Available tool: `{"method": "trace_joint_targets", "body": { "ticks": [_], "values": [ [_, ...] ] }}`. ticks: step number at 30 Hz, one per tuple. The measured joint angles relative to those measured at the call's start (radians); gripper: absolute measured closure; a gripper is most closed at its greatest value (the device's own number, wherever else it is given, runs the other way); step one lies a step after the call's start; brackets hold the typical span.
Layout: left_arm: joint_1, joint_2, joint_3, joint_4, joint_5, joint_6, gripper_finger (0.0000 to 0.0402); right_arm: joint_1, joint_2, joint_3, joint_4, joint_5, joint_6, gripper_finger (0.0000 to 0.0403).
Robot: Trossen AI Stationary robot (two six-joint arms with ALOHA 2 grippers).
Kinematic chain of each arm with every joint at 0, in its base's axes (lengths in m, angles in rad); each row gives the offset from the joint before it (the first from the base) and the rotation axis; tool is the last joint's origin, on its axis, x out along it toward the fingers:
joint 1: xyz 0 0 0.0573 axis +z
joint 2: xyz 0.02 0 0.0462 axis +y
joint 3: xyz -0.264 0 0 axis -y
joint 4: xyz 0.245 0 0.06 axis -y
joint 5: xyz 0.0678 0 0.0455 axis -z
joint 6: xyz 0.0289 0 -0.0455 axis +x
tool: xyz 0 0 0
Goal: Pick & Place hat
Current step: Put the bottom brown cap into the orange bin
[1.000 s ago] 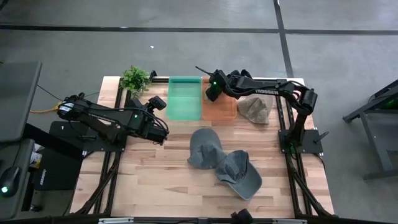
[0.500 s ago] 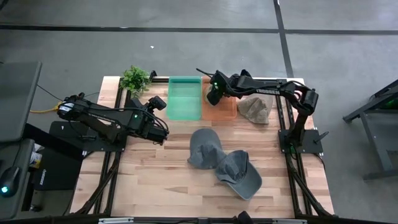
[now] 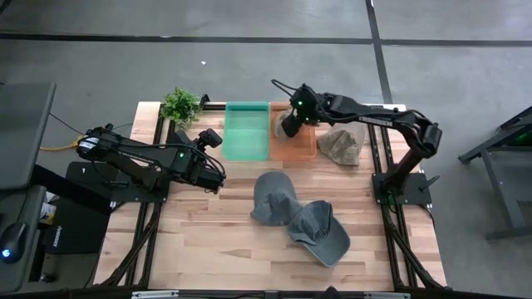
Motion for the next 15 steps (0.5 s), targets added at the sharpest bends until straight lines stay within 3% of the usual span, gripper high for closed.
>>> {"method": "trace_joint_targets", "body": {
  "ticks": [6,12,15],
  "values": [
    [0.0,0.0,0.0,0.0,0.013,0.0,0.0126,-0.002,-0.065,0.0,-0.126,0.061,-0.008,0.018],
    [0.0,0.0,0.0,0.006,0.018,-0.001,0.0126,-0.01,-0.085,-0.006,-0.284,0.1,-0.12,0.018],
    [0.0,0.0,0.0,0.006,0.028,-0.001,0.0126,-0.009,-0.085,-0.007,-0.256,0.074,-0.148,0.018]
  ]
}}
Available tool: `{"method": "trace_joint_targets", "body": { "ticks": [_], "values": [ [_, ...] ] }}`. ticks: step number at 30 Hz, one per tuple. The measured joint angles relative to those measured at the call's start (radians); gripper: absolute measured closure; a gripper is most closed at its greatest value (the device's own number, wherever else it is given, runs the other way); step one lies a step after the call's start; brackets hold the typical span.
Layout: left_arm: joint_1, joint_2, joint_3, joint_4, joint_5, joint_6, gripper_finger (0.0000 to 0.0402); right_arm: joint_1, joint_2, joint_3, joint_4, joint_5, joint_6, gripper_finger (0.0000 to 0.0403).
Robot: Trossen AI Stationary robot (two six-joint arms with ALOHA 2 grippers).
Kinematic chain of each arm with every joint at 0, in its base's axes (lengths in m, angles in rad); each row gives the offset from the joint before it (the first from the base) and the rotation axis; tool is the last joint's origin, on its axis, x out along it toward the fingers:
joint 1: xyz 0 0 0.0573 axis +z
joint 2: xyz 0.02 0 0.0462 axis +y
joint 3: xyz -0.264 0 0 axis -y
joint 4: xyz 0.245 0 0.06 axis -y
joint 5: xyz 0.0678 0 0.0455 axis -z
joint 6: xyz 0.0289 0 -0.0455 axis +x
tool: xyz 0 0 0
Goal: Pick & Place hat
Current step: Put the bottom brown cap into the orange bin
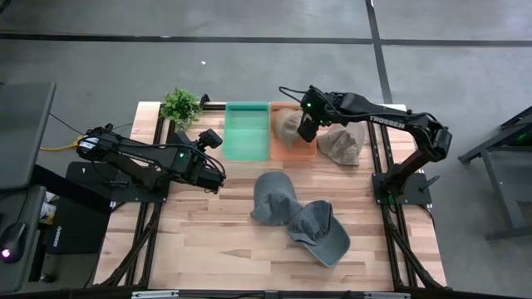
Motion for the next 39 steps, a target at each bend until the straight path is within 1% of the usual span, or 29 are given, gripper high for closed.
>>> {"method": "trace_joint_targets", "body": {
  "ticks": [2,7,9,11,14,16,18,19,20,22,26,32,35,39],
  "values": [
    [0.0,0.0,0.0,0.001,0.0,0.0,0.0126,0.0,0.0,0.0,0.046,-0.043,-0.009,0.018],
    [0.0,0.0,0.0,0.002,0.004,0.0,0.0126,-0.005,-0.001,0.017,0.058,-0.025,0.017,0.0182],
    [0.0,0.0,0.0,0.002,0.004,0.0,0.0126,-0.014,-0.008,0.026,0.068,-0.026,0.018,0.019],
    [0.0,0.0,0.0,0.003,0.004,0.0,0.0126,-0.035,-0.016,0.031,0.053,-0.03,0.025,0.0207],
    [0.0,0.0,0.0,0.003,0.004,0.0,0.0126,-0.085,-0.024,0.031,0.033,-0.034,0.081,0.0255],
    [0.0,0.0,0.0,0.003,0.004,0.0,0.0126,-0.123,-0.026,0.031,0.015,-0.041,0.098,0.0301],
    [0.0,0.0,0.0,0.004,0.005,-0.001,0.0126,-0.159,-0.026,0.031,0.0,-0.039,0.096,0.0357],
    [0.0,0.0,0.0,0.006,0.005,-0.001,0.0126,-0.177,-0.026,0.031,-0.007,-0.037,0.087,0.0379],
    [0.0,0.0,0.0,0.008,0.005,-0.001,0.0126,-0.195,-0.026,0.031,-0.01,-0.038,0.072,0.039],
    [0.0,0.0,0.0,0.014,0.006,0.0,0.0126,-0.234,-0.026,0.022,-0.01,-0.063,0.06,0.0389],
    [0.0,0.0,0.0,0.026,0.008,0.0,0.0126,-0.323,-0.026,-0.028,-0.021,-0.169,0.038,0.04],
    [0.0,0.0,0.0,0.036,0.025,0.0,0.0126,-0.436,-0.026,-0.133,0.071,-0.283,0.045,0.0402],
    [0.0,0.0,0.0,0.053,0.026,0.017,0.0126,-0.465,-0.026,-0.18,0.134,-0.336,0.059,0.0402],
    [0.0,0.0,0.0,0.062,0.033,0.026,0.0126,-0.464,-0.023,-0.245,0.207,-0.394,0.08,0.0402]
  ]
}}
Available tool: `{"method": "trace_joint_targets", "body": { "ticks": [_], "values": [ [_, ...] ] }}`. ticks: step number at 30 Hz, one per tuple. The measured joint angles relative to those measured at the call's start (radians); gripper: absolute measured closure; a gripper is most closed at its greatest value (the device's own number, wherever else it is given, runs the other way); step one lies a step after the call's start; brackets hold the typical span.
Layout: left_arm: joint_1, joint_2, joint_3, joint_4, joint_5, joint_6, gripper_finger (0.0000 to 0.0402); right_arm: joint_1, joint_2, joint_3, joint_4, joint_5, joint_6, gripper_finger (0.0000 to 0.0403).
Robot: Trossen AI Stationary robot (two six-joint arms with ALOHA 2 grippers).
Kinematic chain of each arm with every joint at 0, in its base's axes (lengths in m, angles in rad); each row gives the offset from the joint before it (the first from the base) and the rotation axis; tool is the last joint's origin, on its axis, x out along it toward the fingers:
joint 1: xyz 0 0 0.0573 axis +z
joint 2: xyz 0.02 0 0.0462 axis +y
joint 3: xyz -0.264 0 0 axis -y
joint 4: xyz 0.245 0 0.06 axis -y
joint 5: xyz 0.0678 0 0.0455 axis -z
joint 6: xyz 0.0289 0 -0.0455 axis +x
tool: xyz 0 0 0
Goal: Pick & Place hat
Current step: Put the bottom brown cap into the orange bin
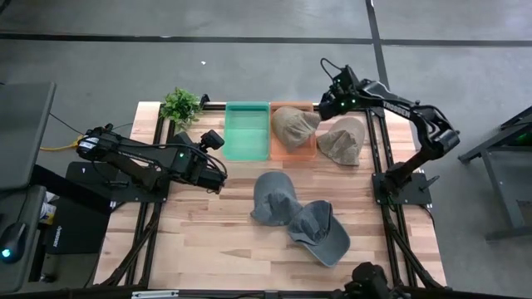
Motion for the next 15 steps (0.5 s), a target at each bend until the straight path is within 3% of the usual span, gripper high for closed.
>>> {"method": "trace_joint_targets", "body": {
  "ticks": [7,15],
  "values": [
    [0.0,0.0,0.0,0.014,0.01,0.008,0.0126,0.017,0.0,-0.103,0.188,-0.01,0.069,0.0402],
    [0.0,0.0,0.0,0.015,0.027,0.023,0.0126,0.06,0.0,-0.138,0.19,-0.14,0.07,0.0403]
  ]
}}
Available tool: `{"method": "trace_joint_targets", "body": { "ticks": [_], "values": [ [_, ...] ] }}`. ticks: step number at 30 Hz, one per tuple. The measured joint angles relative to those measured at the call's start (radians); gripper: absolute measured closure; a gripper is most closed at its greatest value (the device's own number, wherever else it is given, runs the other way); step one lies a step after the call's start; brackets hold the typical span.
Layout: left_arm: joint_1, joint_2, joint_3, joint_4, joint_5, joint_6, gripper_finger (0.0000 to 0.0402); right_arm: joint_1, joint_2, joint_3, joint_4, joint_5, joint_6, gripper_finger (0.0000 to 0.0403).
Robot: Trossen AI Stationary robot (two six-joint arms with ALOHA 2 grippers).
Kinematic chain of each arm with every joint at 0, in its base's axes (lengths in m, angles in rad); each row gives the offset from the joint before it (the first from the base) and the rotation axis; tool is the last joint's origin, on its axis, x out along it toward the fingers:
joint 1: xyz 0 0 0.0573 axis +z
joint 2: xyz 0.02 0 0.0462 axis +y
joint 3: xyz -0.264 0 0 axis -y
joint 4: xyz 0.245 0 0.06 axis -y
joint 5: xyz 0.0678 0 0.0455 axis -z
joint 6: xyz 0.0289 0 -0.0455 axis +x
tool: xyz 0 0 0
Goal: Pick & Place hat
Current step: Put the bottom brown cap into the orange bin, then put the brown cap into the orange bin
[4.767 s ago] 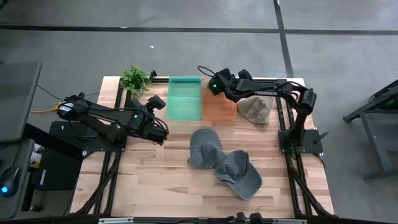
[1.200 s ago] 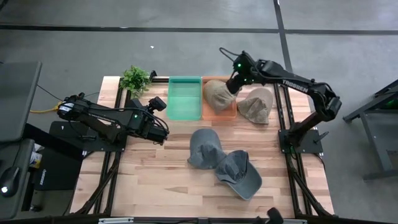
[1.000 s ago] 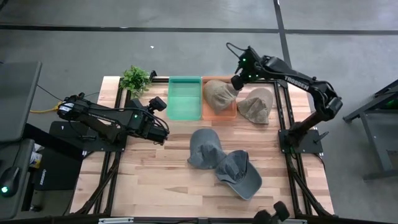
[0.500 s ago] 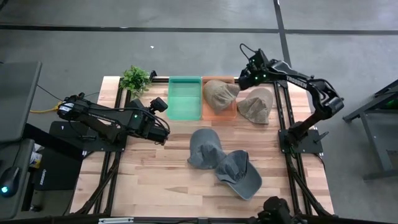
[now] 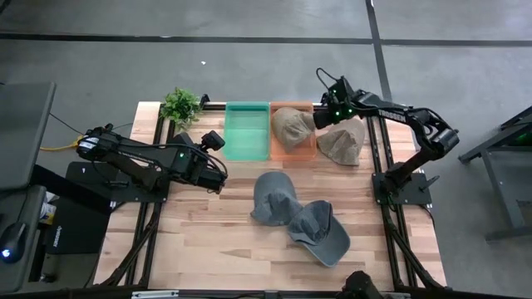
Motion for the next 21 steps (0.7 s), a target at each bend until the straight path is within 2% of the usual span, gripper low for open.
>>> {"method": "trace_joint_targets", "body": {
  "ticks": [11,21],
  "values": [
    [0.0,0.0,0.0,0.0,0.002,0.003,0.0126,0.147,0.0,0.0,-0.015,-0.07,0.049,0.0403],
    [0.0,0.0,0.0,0.004,0.029,0.003,0.0126,0.218,-0.009,0.0,-0.063,-0.031,0.093,0.0403]
  ]
}}
